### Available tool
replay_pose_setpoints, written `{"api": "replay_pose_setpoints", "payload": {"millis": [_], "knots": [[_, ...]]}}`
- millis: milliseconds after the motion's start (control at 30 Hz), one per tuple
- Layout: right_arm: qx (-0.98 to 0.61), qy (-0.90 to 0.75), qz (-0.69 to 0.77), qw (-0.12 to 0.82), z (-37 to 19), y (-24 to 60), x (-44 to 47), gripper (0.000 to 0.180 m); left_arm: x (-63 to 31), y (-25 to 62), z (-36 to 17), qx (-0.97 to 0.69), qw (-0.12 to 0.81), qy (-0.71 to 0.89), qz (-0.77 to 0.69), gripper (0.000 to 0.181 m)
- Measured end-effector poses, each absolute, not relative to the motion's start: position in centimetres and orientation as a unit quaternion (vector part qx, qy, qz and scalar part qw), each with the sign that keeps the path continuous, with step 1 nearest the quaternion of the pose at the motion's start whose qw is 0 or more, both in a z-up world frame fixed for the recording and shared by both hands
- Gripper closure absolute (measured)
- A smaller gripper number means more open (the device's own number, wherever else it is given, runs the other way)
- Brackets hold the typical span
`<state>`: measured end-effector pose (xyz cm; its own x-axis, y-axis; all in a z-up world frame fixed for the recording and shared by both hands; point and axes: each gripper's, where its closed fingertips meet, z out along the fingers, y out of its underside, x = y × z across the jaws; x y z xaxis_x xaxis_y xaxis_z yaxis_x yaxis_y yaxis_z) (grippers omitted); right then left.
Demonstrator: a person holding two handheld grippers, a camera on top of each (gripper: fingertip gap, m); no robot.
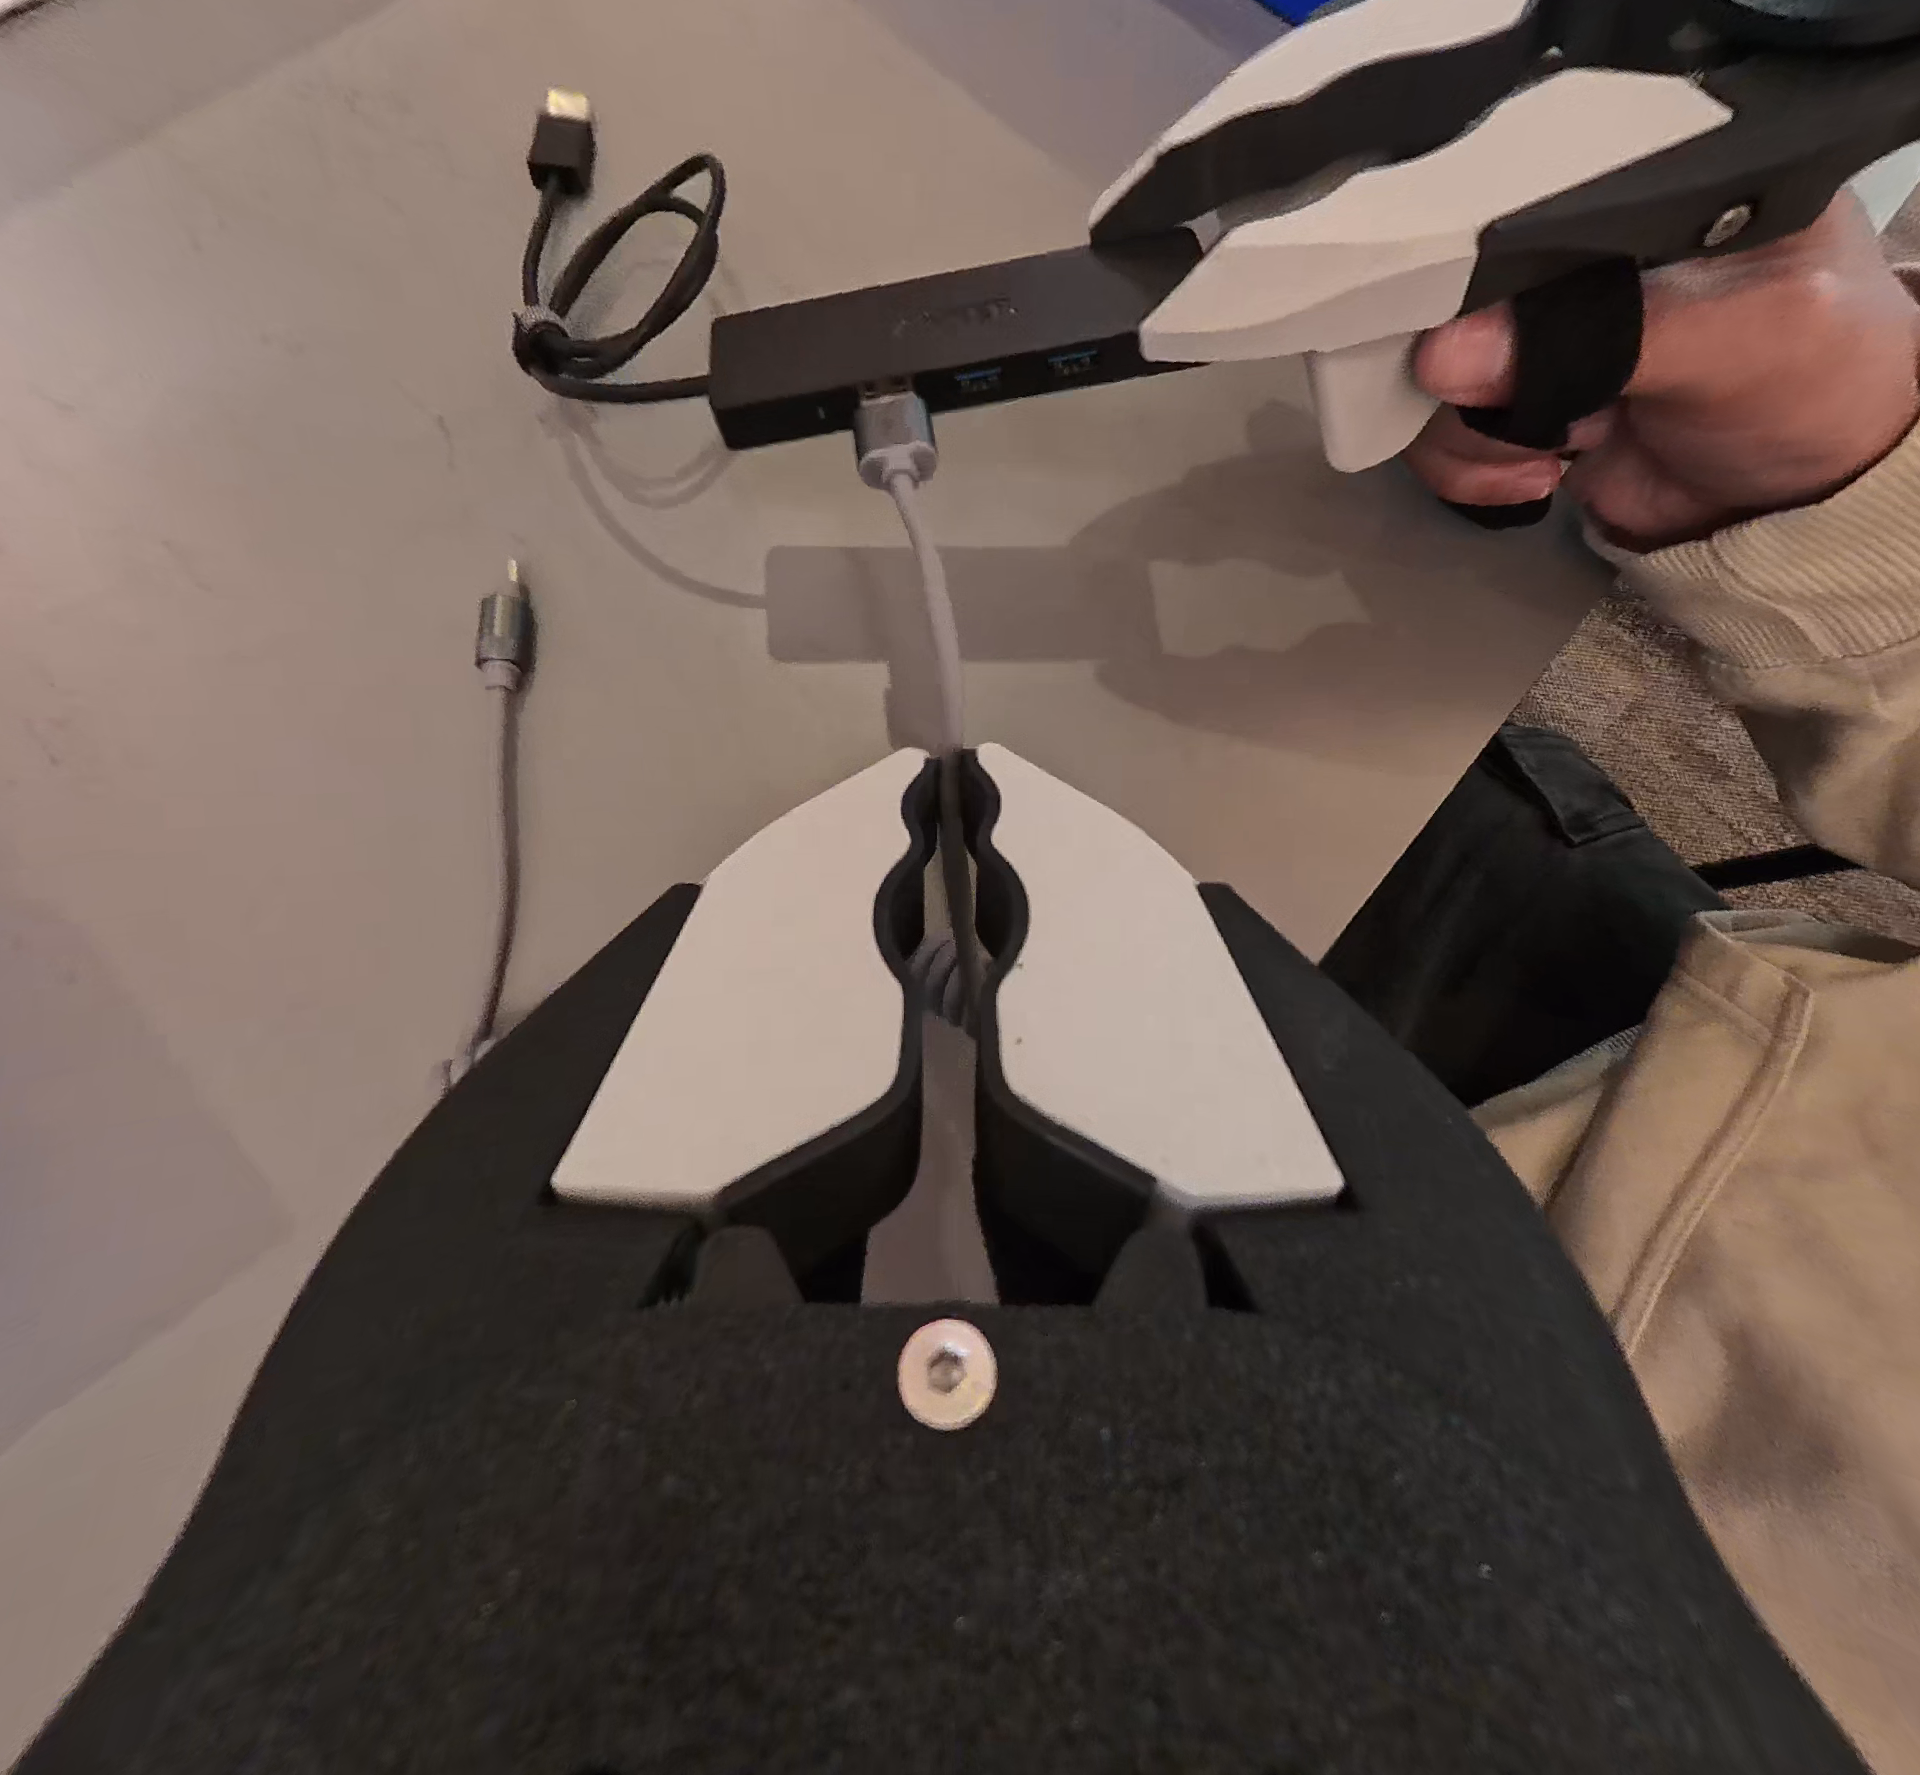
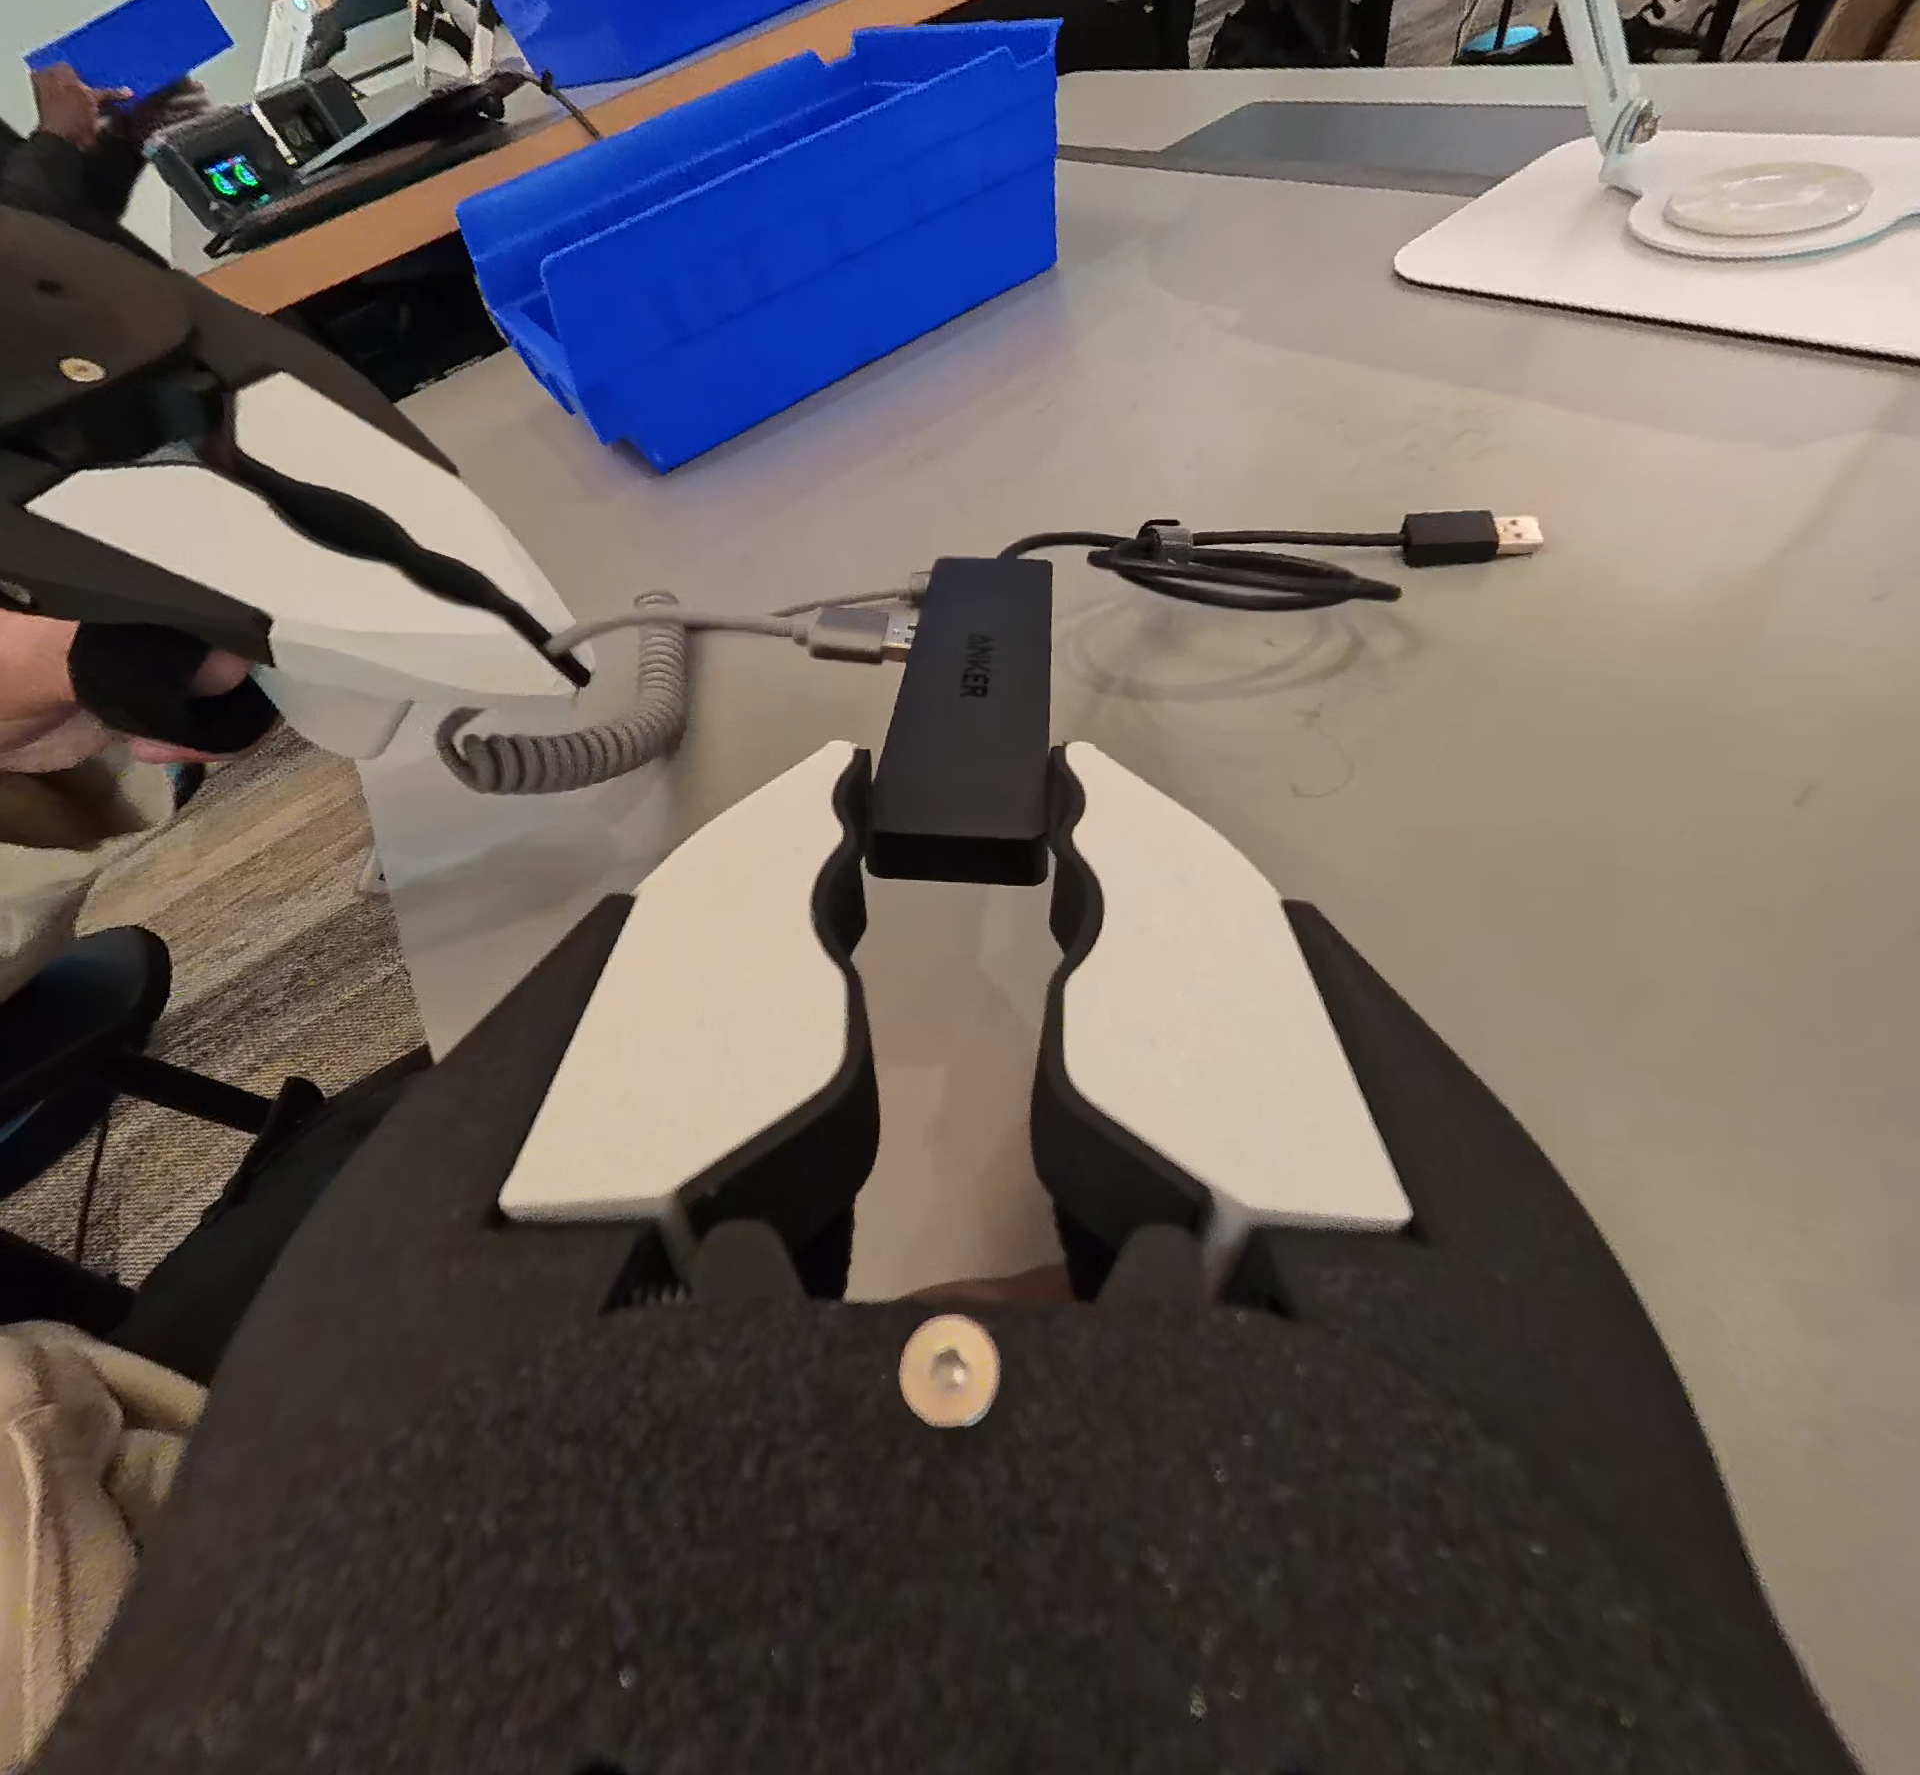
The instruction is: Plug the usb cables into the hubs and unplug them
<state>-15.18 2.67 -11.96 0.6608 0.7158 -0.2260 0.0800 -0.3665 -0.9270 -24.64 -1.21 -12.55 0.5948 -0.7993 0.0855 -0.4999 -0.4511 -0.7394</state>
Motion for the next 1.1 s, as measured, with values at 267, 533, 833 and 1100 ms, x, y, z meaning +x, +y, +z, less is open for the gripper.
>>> {"api": "replay_pose_setpoints", "payload": {"millis": [267,533,833,1100], "knots": [[-0.758,-0.254,0.321,0.507,-11.6,2.8,-15.0,0.148,-24.1,-1.2,-12.3,-0.818,0.343,0.389,-0.249,0.173],[-0.750,-0.232,0.349,0.512,-11.4,2.6,-15.0,0.180,-23.6,-0.6,-13.6,-0.831,0.319,0.385,-0.245,0.149],[-0.789,-0.252,0.257,0.498,-13.2,3.3,-13.8,0.178,-27.2,0.0,-13.7,-0.837,0.361,0.330,-0.243,0.144],[-0.823,-0.276,0.169,0.468,-13.7,-3.8,-17.1,0.128,-32.0,-1.8,-10.3,-0.822,0.392,0.346,-0.223,0.142]]}}
